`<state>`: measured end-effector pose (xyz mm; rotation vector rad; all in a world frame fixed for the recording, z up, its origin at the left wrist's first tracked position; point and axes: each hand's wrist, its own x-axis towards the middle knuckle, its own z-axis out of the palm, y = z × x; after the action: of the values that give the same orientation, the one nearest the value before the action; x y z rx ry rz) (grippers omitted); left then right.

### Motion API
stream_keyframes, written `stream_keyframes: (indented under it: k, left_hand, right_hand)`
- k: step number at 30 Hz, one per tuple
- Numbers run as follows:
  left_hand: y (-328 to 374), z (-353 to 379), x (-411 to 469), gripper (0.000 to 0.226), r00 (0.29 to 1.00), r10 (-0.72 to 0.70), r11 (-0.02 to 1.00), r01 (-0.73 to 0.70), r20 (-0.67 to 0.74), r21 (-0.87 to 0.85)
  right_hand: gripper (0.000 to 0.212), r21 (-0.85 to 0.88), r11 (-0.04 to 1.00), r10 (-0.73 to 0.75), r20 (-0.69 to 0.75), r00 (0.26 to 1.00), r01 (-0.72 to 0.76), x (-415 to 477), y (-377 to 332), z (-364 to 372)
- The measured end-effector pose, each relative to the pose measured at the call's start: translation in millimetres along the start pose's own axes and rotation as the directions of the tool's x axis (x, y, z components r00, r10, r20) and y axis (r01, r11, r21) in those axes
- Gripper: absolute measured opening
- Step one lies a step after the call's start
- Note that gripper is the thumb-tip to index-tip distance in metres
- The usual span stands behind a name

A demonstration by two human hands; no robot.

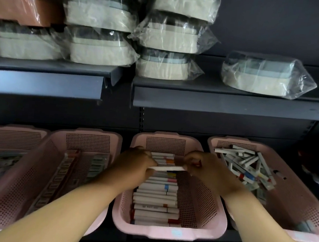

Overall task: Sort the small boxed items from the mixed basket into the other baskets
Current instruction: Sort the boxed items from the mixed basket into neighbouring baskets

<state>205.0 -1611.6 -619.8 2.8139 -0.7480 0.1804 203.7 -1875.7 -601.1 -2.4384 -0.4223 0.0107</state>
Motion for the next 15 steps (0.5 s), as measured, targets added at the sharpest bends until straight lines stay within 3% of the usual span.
stream_keyframes:
  k: [4, 15]
  left_hand:
    - [-4, 2, -11, 0.024, 0.997, 0.034, 0.999, -0.033, 0.068, -0.003]
    - [13, 17, -34, 0.02, 0.955, -0.011, 1.0, 0.002, 0.297, 0.03]
  right_hand:
    - [0.006, 0.018, 0.998, 0.062, -0.09, 0.994, -0.061, 2, 10, -9]
    - [0.011, 0.008, 0.998, 0.063, -0.055, 0.997, -0.063, -5, 4, -1]
